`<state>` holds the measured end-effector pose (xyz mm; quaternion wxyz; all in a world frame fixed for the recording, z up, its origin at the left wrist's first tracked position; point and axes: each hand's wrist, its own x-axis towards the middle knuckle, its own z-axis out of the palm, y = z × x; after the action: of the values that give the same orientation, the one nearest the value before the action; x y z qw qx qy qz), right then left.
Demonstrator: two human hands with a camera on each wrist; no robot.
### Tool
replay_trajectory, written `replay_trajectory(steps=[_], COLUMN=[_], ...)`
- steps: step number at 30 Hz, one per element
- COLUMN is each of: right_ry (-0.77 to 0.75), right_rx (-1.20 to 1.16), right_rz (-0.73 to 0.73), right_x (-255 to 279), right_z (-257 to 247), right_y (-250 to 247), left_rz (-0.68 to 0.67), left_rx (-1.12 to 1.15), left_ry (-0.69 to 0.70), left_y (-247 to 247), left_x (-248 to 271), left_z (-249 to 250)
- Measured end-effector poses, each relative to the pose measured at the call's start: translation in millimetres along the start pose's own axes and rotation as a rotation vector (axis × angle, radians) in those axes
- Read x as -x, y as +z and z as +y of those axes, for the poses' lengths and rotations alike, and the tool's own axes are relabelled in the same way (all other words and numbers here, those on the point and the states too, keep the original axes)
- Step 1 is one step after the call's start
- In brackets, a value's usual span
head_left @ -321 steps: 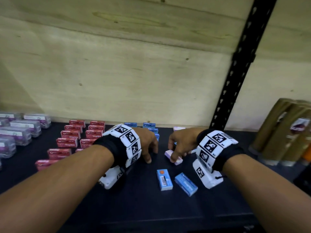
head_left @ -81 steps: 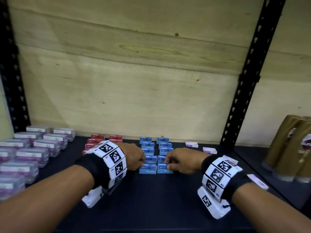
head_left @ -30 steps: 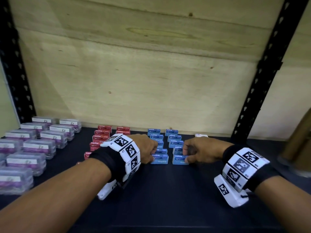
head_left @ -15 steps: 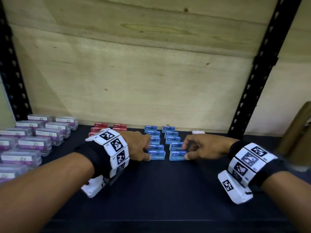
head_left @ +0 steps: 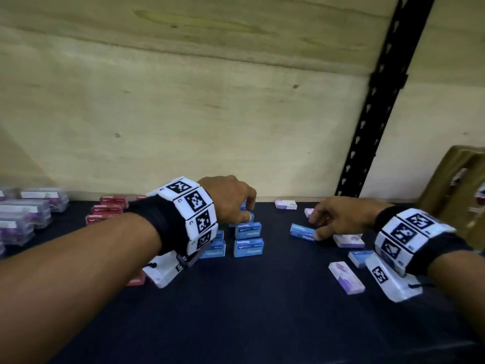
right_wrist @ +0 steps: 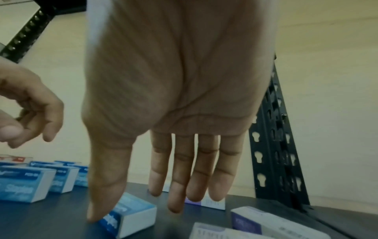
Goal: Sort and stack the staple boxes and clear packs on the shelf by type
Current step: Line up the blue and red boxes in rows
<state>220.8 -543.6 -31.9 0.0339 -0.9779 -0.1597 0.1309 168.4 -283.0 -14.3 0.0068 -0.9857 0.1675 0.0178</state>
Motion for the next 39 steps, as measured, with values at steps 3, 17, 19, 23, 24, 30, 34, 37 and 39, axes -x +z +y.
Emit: replay_trajectory(steps=[3, 17, 19, 23, 24, 30, 34, 37, 39], right_ry=[-0.015, 0.248, 0.285, 0.325, 0.327, 0.305, 0.351, 0.363, 0.359], right_rx=[0.023, 0.096, 0.083, 0.14, 0.148, 0.12, 0.142, 0.132, 0.111], right_rz=[-0.038, 0.166, 0.178, 0.213, 0.222, 0.267, 0.28, 0.291, 0.295], right_x=[-8.4, 25.4, 38.7, 55.9, 56.9, 55.3, 51.2, 49.7, 50.9], right_z=[-4.6, 48.8, 58.6, 70.8, 71.3, 74.3, 76.5, 77.7, 78.1], right_y=[4.3, -36.9, -42.5, -43.2, -42.4, -41.6, -38.3, -38.5, -39.8], left_rz=[-0.028, -0.098, -0.085, -0.083, -0.073, -0.037, -0.055, -0.065, -0.08], left_rx=[-0.012, 0.043, 0.063, 0.08, 0.073, -0.031, -0.041, 0.04, 0.095], left_ry=[0.045, 0.288, 0.329, 0.373, 0.374, 0.346, 0.326, 0.295, 0.281], left_y=[3.4, 6.7, 8.2, 18.5, 21.2, 27.9, 31.0, 27.8, 25.7], left_x=[-20.2, -62.3, -64.6, -71.2, -72.6, -79.4, -80.7, -82.4, -83.1], left_z=[11.0, 80.6, 100.3, 140.0, 148.4, 183.4, 190.7, 191.7, 189.9])
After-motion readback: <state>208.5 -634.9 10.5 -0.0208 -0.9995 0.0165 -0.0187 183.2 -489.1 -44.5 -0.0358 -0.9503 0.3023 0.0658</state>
